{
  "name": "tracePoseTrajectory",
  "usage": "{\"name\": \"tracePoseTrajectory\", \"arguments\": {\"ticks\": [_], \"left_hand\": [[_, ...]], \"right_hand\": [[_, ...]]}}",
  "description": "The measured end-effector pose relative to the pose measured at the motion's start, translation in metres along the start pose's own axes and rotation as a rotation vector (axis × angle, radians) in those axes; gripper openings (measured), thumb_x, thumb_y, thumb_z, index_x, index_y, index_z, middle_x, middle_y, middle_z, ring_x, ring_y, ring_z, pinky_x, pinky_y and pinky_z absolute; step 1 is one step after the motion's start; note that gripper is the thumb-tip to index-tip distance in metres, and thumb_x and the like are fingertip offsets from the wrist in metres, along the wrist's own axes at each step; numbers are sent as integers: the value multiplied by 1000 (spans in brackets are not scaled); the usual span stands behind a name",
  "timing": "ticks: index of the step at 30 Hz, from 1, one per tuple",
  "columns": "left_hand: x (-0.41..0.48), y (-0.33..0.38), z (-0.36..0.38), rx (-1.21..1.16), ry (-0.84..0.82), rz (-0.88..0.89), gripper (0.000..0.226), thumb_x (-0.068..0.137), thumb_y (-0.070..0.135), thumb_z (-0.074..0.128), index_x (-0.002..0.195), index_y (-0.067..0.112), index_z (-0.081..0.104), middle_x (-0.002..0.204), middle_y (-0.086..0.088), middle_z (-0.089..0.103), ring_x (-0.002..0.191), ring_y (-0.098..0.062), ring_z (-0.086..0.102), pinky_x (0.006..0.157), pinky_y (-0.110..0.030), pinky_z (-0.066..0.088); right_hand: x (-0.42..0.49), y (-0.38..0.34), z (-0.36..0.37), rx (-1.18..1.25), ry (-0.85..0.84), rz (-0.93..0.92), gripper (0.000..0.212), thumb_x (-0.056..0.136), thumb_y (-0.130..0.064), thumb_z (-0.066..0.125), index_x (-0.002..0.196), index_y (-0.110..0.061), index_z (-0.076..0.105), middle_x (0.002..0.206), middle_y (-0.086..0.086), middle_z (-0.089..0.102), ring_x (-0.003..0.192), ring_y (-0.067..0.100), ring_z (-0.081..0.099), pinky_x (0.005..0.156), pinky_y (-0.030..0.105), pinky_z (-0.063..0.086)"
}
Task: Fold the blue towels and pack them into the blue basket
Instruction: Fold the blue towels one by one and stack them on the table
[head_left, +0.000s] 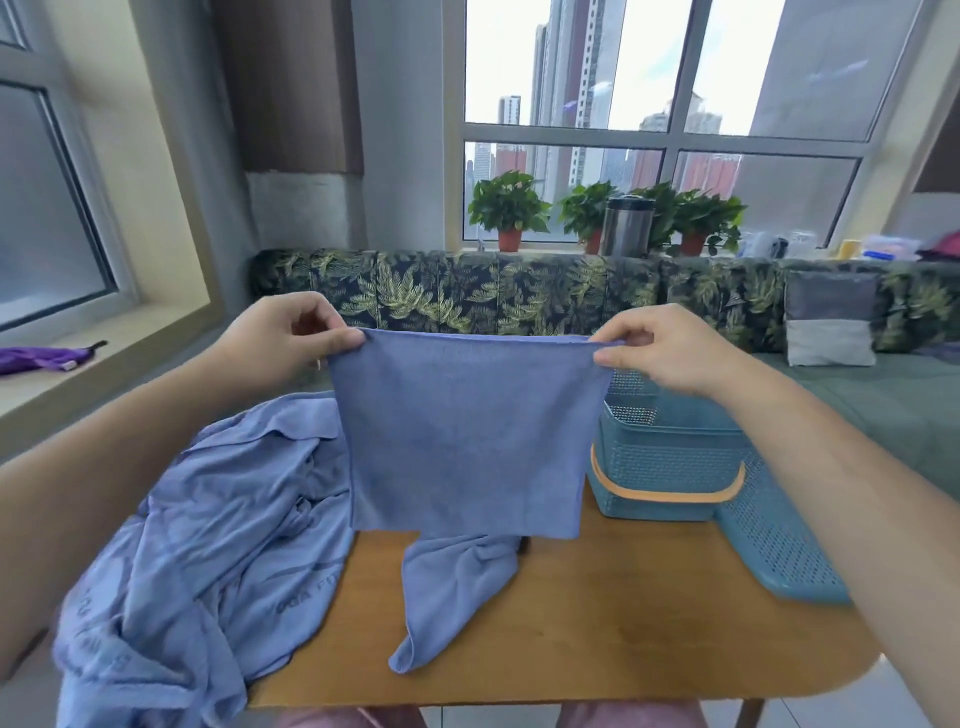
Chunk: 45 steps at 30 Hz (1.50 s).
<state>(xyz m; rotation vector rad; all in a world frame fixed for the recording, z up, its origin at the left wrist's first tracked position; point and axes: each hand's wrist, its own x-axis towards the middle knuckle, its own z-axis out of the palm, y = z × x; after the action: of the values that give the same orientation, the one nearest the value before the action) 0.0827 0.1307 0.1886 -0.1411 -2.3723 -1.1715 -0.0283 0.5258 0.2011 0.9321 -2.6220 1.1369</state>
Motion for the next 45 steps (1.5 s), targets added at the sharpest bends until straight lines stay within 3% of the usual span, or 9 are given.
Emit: {"name": "tracePoseTrajectory", "arguments": {"ticks": [4, 8, 12, 18, 23, 27, 30, 36, 45], "left_hand": [[6, 6, -18, 35, -49, 34, 47, 67, 61, 82, 90, 22, 68, 77, 4, 64, 68, -13, 57, 65, -27, 52], [19, -3, -3, 427, 2, 77, 4, 87, 25, 76, 88, 22, 73, 87, 5, 70, 84, -15, 63, 78, -30, 46], [28, -20, 19, 501, 19, 8, 5, 90, 18, 72, 90, 13, 72, 88, 1, 66, 86, -19, 59, 74, -28, 38], [40, -36, 37, 418, 128, -84, 6, 93, 15, 68, 93, 9, 69, 88, -3, 65, 79, -17, 55, 63, -22, 37], [30, -38, 36, 312, 121, -109, 6, 95, 17, 66, 96, 11, 67, 90, 0, 68, 80, -15, 59, 67, -17, 42], [-6, -50, 39, 114, -37, -214, 10, 96, 19, 65, 96, 9, 65, 81, -2, 65, 66, -5, 55, 63, -13, 43], [-47, -61, 45, -17, -151, -274, 9, 95, 15, 66, 91, 7, 65, 77, -2, 63, 73, -11, 56, 74, -24, 45], [-106, -85, 78, -148, -293, -422, 13, 92, 15, 68, 91, 2, 66, 75, -3, 68, 71, -12, 63, 67, -18, 53], [-79, -135, 131, 28, -205, -447, 21, 88, 27, 70, 87, 7, 65, 81, -6, 68, 74, -12, 58, 76, -32, 44]], "right_hand": [[1, -13, -17, 45, -8, 13, 19, 86, -11, 78, 102, -19, 72, 79, 1, 74, 65, 14, 70, 56, 14, 46], [18, -8, -3, -116, -23, 95, 8, 89, -14, 76, 92, -21, 75, 71, 1, 75, 64, 8, 69, 62, 27, 51], [30, 10, 27, -173, 31, 156, 7, 92, -13, 72, 88, -19, 73, 67, -3, 74, 53, -5, 62, 51, 8, 39], [38, 29, 50, -129, 177, 133, 14, 95, -14, 66, 87, -25, 67, 79, -5, 69, 71, 5, 65, 64, 25, 48], [31, 30, 43, -106, 121, 103, 3, 96, -16, 66, 95, -17, 69, 90, -6, 67, 75, 2, 61, 57, 2, 38], [5, 44, 47, -2, -76, 138, 9, 94, -10, 69, 90, -18, 67, 89, 4, 72, 76, 10, 65, 77, 25, 49], [-25, 58, 54, 88, -272, 219, 7, 90, -5, 71, 93, -10, 67, 92, 20, 73, 75, 22, 65, 80, 39, 55], [-72, 92, 81, 177, -525, 341, 7, 89, -2, 71, 95, -5, 71, 82, 12, 71, 66, 18, 62, 68, 28, 53], [-57, 138, 154, 73, -245, 410, 17, 90, -7, 67, 83, -23, 70, 70, -7, 70, 64, 9, 61, 69, 29, 48]]}}
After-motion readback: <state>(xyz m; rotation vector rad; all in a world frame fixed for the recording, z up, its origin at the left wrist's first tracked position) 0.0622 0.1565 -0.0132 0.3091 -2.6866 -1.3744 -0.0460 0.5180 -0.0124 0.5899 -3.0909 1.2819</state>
